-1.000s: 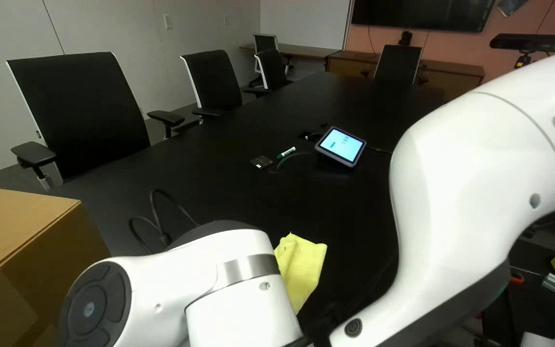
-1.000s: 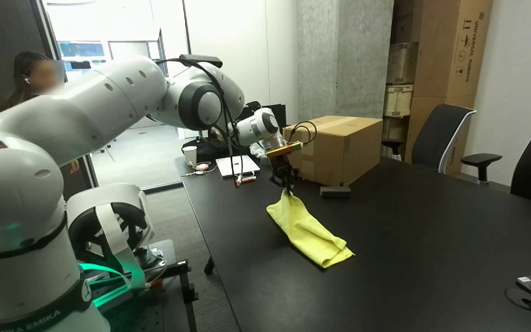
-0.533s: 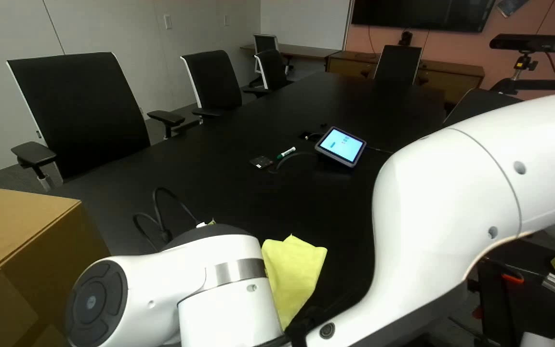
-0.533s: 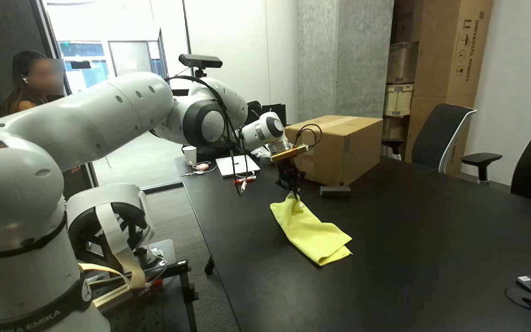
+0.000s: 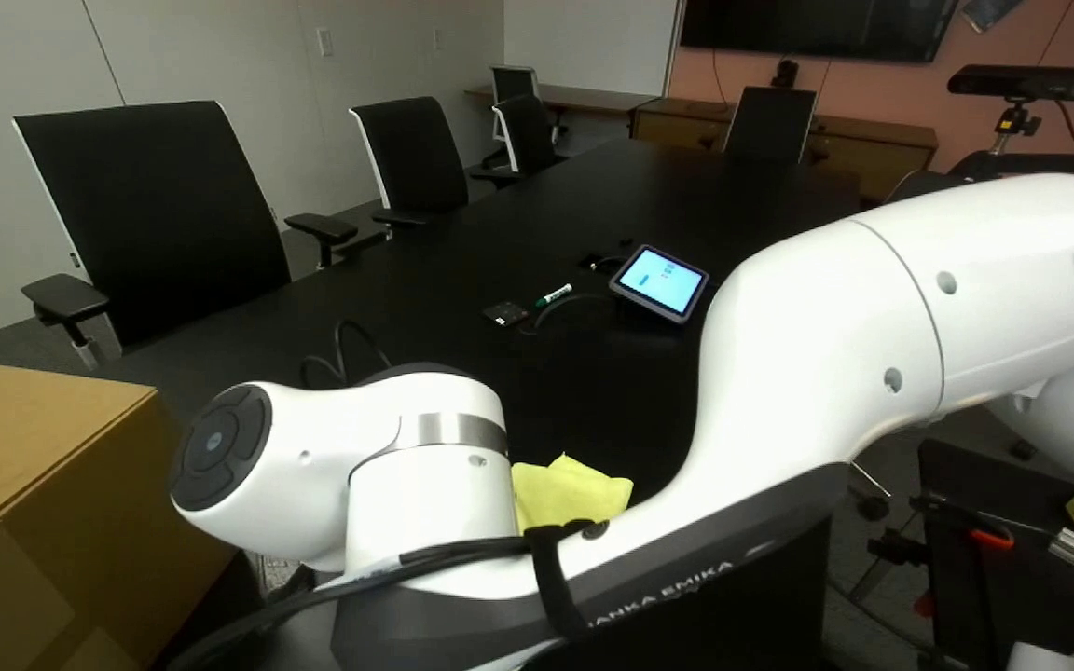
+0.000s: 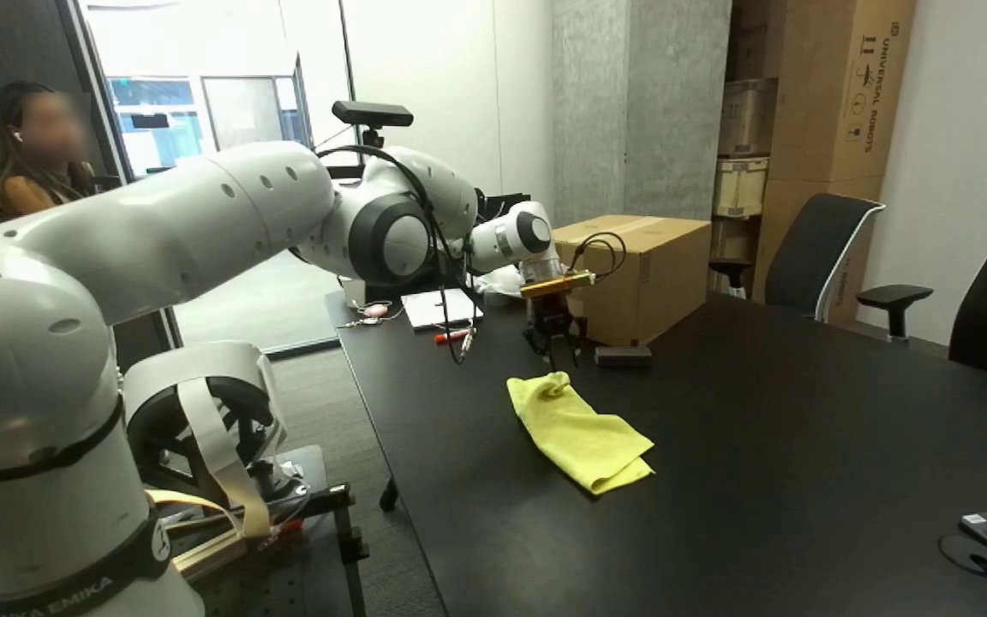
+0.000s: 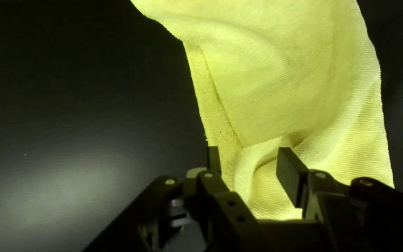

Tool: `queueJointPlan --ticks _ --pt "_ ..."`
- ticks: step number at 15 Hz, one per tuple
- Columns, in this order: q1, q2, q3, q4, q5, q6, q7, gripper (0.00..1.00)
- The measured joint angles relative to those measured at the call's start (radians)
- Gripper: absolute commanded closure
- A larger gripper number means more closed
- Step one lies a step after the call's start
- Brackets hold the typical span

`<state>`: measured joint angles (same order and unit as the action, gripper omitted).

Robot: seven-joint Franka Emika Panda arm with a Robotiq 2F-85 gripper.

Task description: Fold the yellow cloth

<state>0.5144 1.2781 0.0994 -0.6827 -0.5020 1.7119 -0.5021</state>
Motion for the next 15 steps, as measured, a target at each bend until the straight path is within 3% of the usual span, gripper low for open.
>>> queueJointPlan --ticks 3,9,15 --pt "-0.027 -0.012 0.002 0.010 0.019 -0.003 0.001 0.00" --pt "-0.170 -0.063 0.006 -0.042 0.090 -0.020 0.010 0.00" --pt "-0.328 -0.223 0.044 -0.256 0.222 -0.012 0.085 0.00"
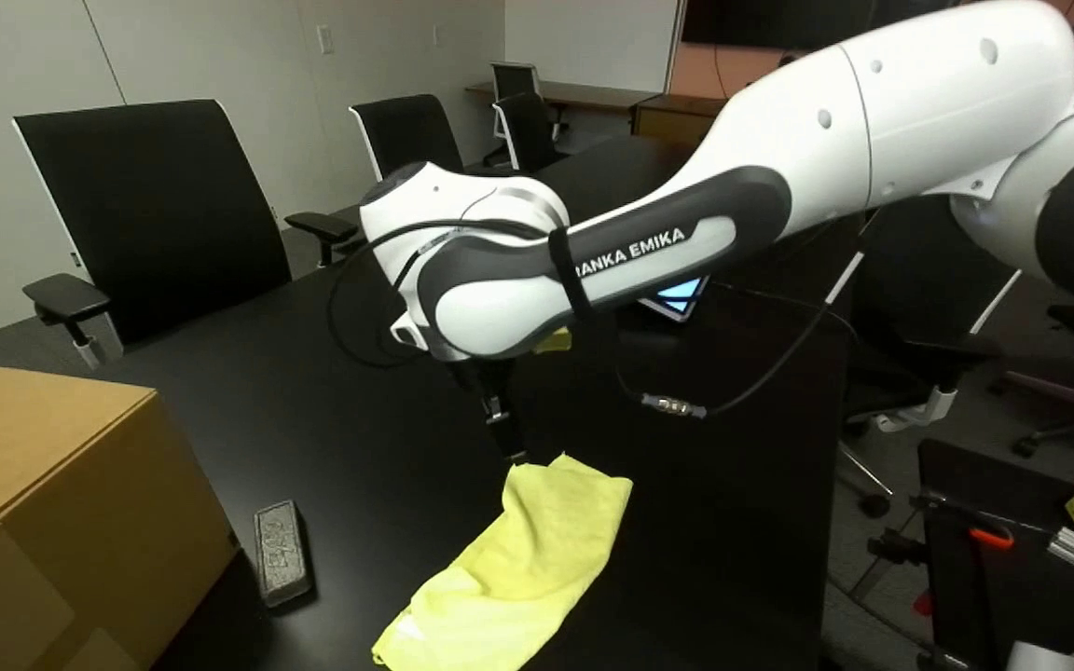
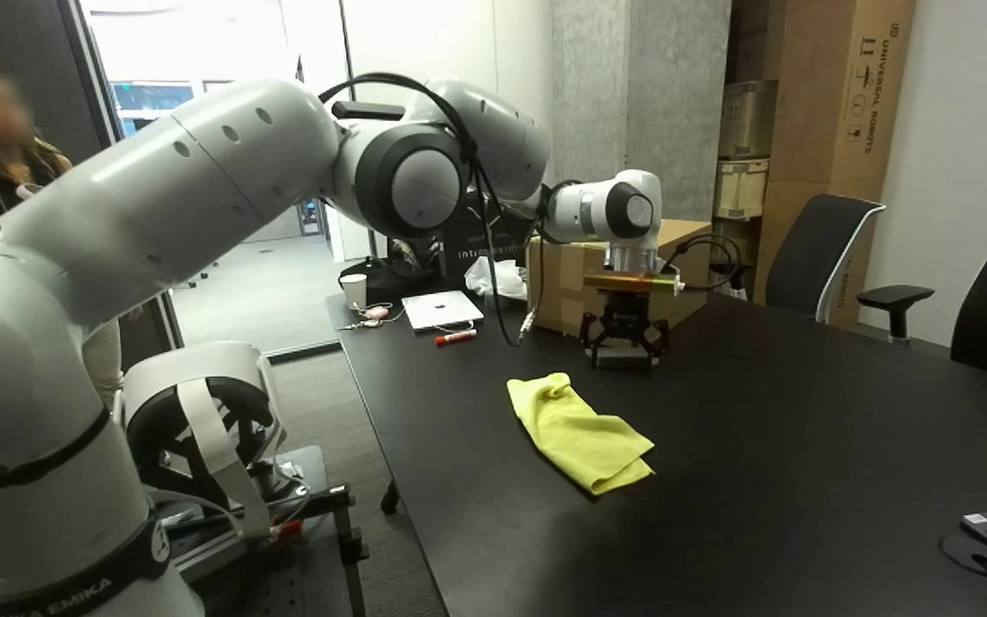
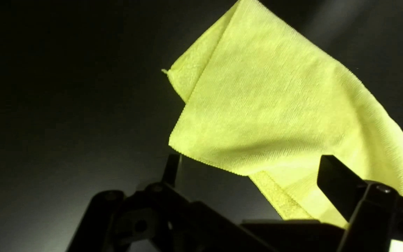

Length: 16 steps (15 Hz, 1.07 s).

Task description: Fold the yellow cloth

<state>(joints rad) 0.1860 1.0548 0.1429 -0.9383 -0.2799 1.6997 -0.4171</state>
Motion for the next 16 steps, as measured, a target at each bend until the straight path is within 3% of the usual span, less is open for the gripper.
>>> queueJointPlan --ticks 7,16 --pt "-0.119 -0.223 0.019 -0.302 0.155 0.047 0.154 0.00" --pt "-0.159 -0.535 -0.032 -0.720 0.240 0.147 0.258 0.00"
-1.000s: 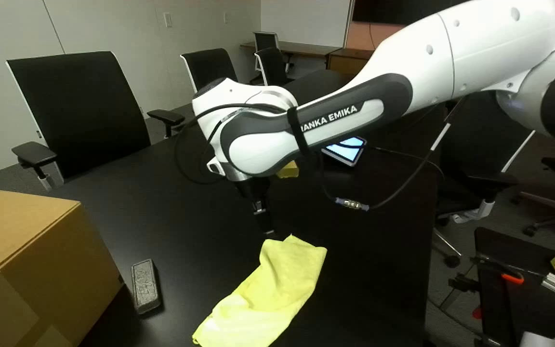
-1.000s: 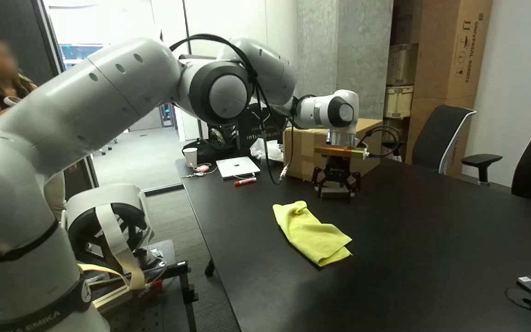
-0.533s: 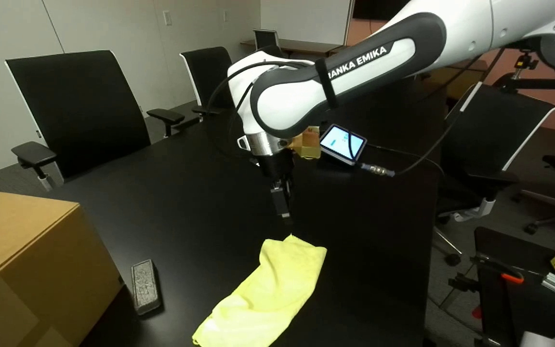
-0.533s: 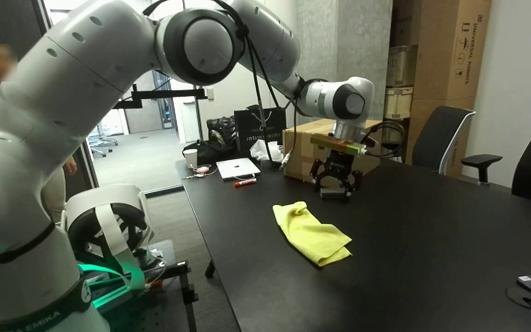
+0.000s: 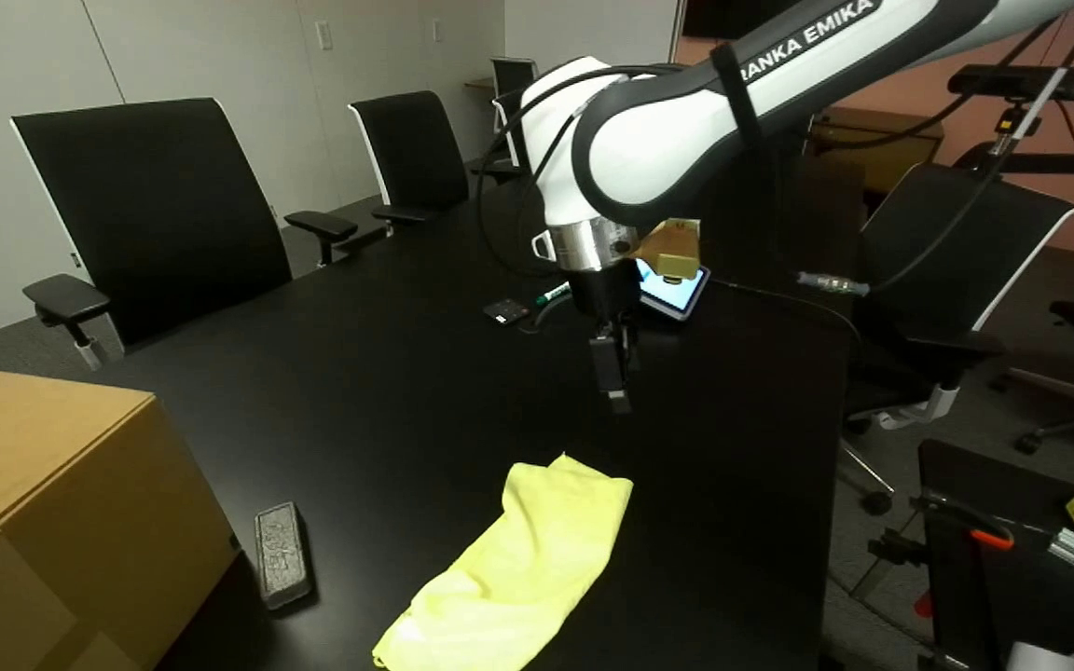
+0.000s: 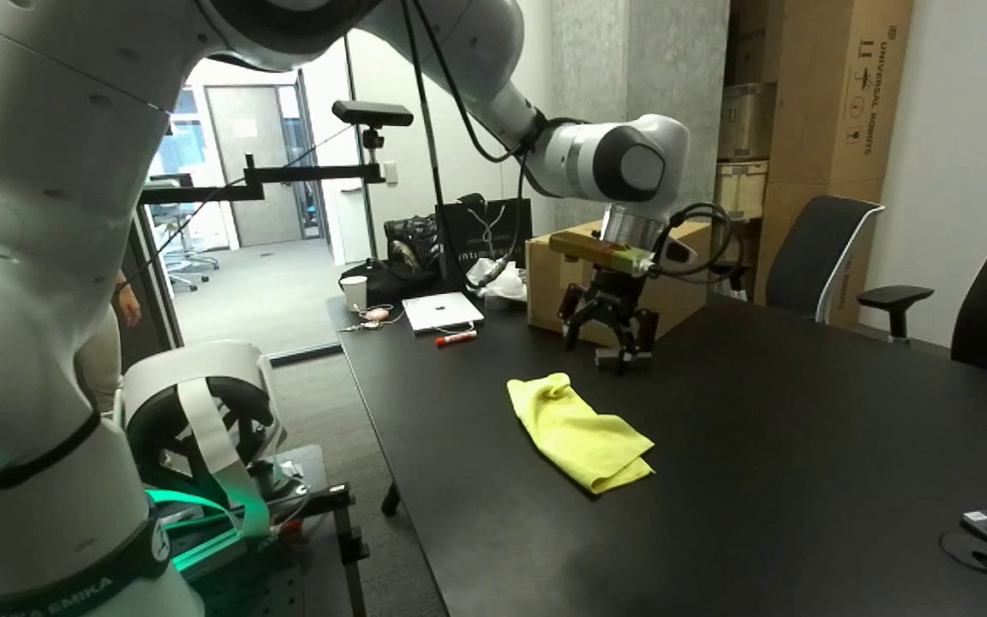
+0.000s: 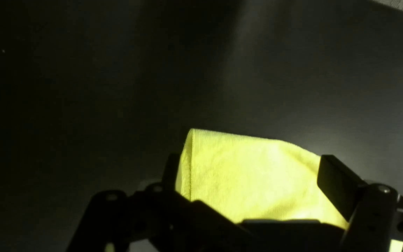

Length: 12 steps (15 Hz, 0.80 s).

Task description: Fold the yellow cloth

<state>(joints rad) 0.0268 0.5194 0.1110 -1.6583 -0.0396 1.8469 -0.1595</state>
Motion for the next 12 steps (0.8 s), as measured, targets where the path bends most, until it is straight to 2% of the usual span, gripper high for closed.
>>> queueJointPlan --ticks 5,12 --pt "-0.012 -0.199 -0.002 -0.255 0.060 0.052 -0.004 0.00" --pt "-0.013 -0.519 -0.007 -0.635 0.130 0.205 -0.012 0.00"
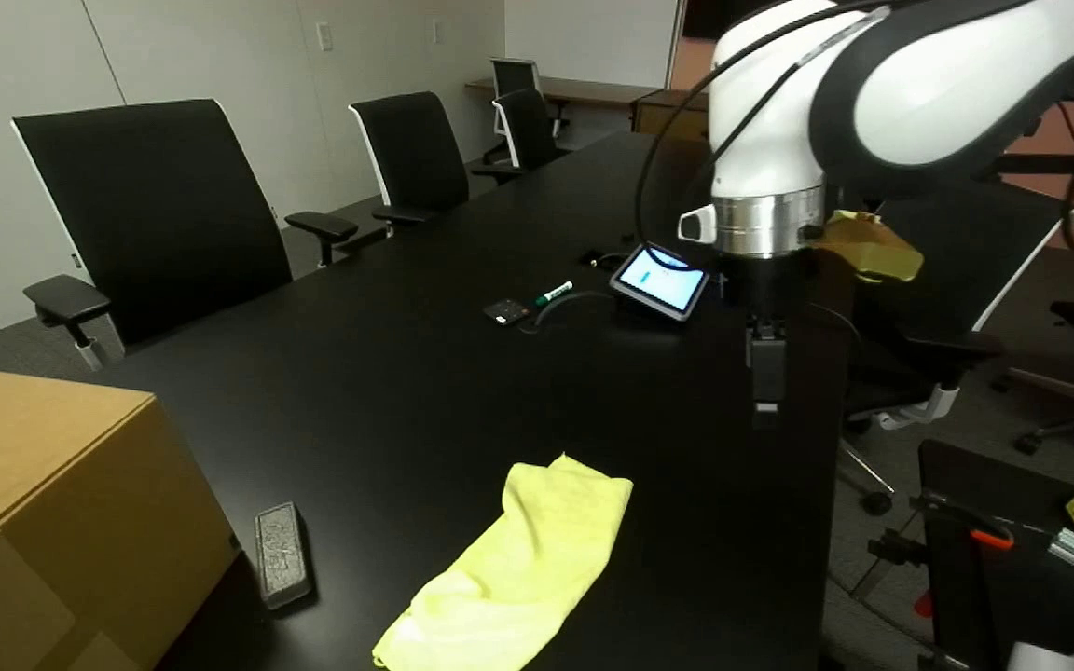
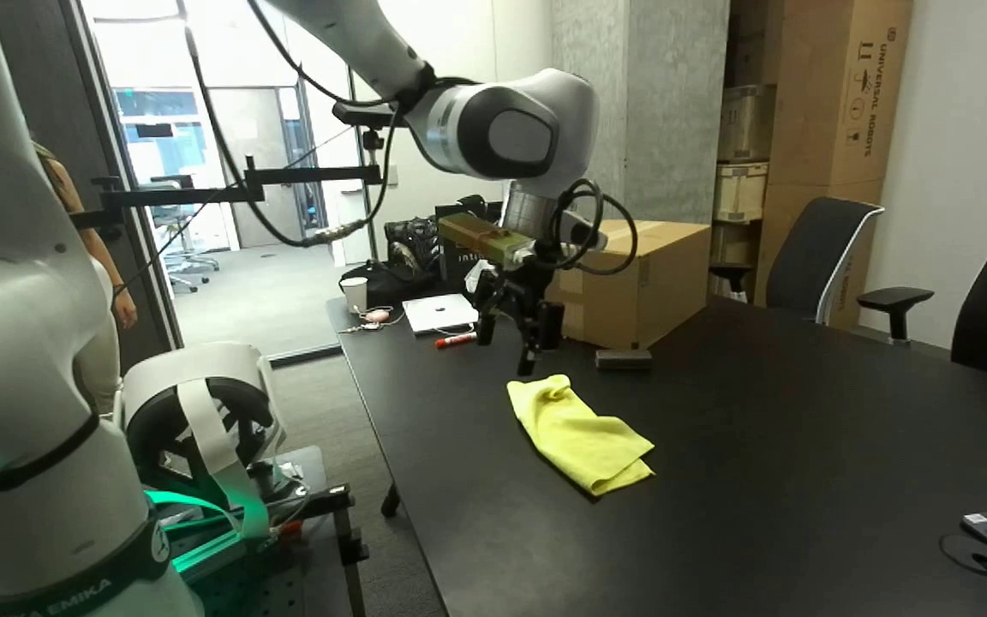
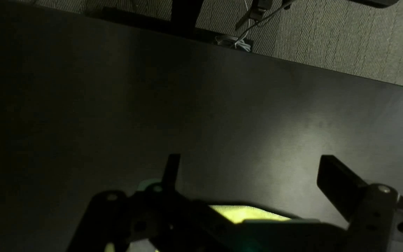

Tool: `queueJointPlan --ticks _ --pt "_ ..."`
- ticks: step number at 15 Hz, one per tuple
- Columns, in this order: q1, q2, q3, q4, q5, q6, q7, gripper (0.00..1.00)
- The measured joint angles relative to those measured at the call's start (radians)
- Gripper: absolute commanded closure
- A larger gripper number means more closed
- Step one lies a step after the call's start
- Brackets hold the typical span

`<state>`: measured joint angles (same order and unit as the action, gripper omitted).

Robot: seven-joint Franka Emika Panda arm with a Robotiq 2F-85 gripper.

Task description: Fold the yellow cloth

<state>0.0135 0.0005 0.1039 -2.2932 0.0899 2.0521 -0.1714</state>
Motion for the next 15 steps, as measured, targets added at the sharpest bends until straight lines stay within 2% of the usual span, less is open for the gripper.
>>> queueJointPlan --ticks 5,9,11,15 --pt "0.001 -0.257 -0.021 -0.280 0.014 0.124 -0.001 0.00" --pt "0.006 -0.458 -0.055 -0.482 0.014 0.181 -0.005 0.00" --pt "0.008 -0.515 -0.061 -0.518 0.014 0.182 -0.007 0.00" --pt "0.010 -0.527 -0.061 -0.519 0.014 0.182 -0.007 0.00"
